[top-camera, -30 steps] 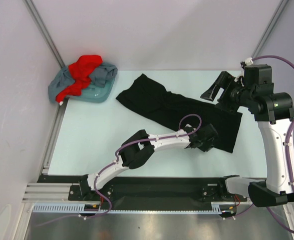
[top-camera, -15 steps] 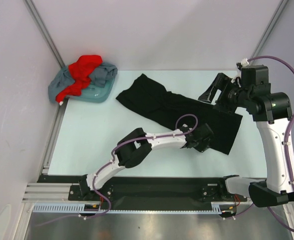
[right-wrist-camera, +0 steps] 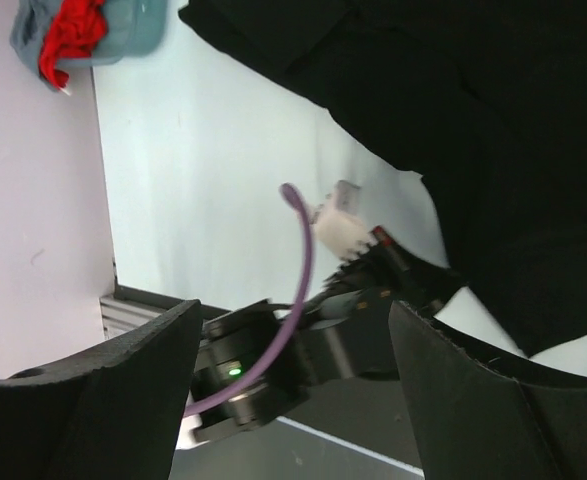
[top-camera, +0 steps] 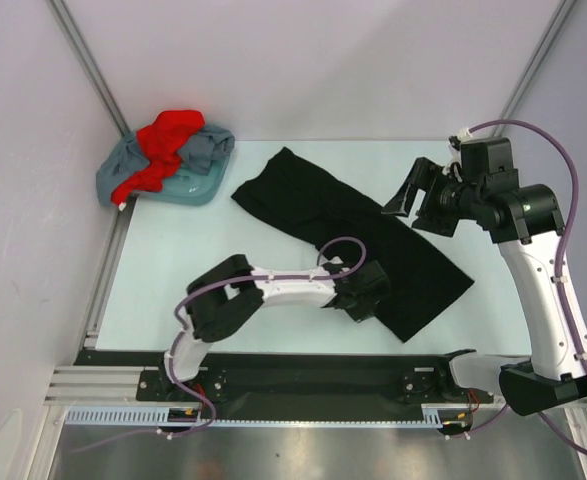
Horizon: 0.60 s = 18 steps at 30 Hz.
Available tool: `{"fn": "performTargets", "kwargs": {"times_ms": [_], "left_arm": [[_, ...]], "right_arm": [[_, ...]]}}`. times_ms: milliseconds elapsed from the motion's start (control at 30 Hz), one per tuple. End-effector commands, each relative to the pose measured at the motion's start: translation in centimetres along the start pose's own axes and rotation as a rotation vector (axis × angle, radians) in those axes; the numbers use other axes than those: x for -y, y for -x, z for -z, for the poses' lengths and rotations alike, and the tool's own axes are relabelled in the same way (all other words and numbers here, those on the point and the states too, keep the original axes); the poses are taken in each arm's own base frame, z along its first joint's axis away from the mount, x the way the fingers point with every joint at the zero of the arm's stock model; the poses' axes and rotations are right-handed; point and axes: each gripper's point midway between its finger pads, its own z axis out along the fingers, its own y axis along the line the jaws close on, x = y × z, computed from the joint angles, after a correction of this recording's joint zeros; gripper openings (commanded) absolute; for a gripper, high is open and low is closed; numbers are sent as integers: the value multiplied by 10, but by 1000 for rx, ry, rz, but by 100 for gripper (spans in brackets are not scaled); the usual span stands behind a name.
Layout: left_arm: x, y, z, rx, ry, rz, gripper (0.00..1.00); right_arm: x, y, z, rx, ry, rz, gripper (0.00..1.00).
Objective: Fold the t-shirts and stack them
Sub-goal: Fold the tshirt
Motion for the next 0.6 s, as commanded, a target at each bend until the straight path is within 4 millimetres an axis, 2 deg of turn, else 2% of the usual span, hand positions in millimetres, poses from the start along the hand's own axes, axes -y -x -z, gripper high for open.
{"fn": "performTargets", "kwargs": {"times_ms": [0, 33, 67, 133, 167, 200, 233, 267, 300, 333, 367, 433, 467, 533, 567], "left_arm": [[-60, 18, 27, 42, 97, -137, 0], [-73, 22, 31, 47, 109, -155, 0], [-95, 27, 42, 48, 128, -164, 0], [-120, 31, 52, 49, 148, -160, 0], [-141, 37, 63, 46, 154, -159, 0], [-151, 39, 67, 47, 163, -159, 0], [-172, 44, 69, 54, 187, -164, 0], [-178, 45, 74, 53, 182, -168, 0], [-174, 46, 86, 47, 142, -164, 0], [-184, 50, 88, 49, 151, -185, 0], [-186, 51, 92, 50, 145, -198, 0], [-179, 54, 106, 52, 92, -265, 2], [-173, 55, 112, 57, 68, -297, 5], [-164, 62, 128, 86, 14, -388, 20], [-157, 64, 135, 98, -15, -415, 27]], "right_arm": [[-8, -4, -4, -15, 49, 36, 81], [-10, -7, -6, -27, 55, 41, 81], [-11, -8, -7, -31, 62, 44, 81], [-13, -11, -12, -52, 68, 45, 81], [-15, -13, -15, -62, 71, 51, 81], [-16, -14, -17, -69, 70, 51, 81], [-15, -15, -23, -82, 66, 49, 81], [-18, -18, -26, -94, 72, 58, 81], [-19, -20, -29, -100, 75, 60, 81], [-22, -19, -37, -98, 87, 66, 81], [-23, -25, -44, -118, 93, 74, 81], [-22, -27, -58, -125, 96, 79, 81], [-20, -27, -74, -126, 98, 81, 81], [-21, -17, -93, -92, 111, 105, 81], [-16, -16, -111, -105, 92, 110, 81]]}}
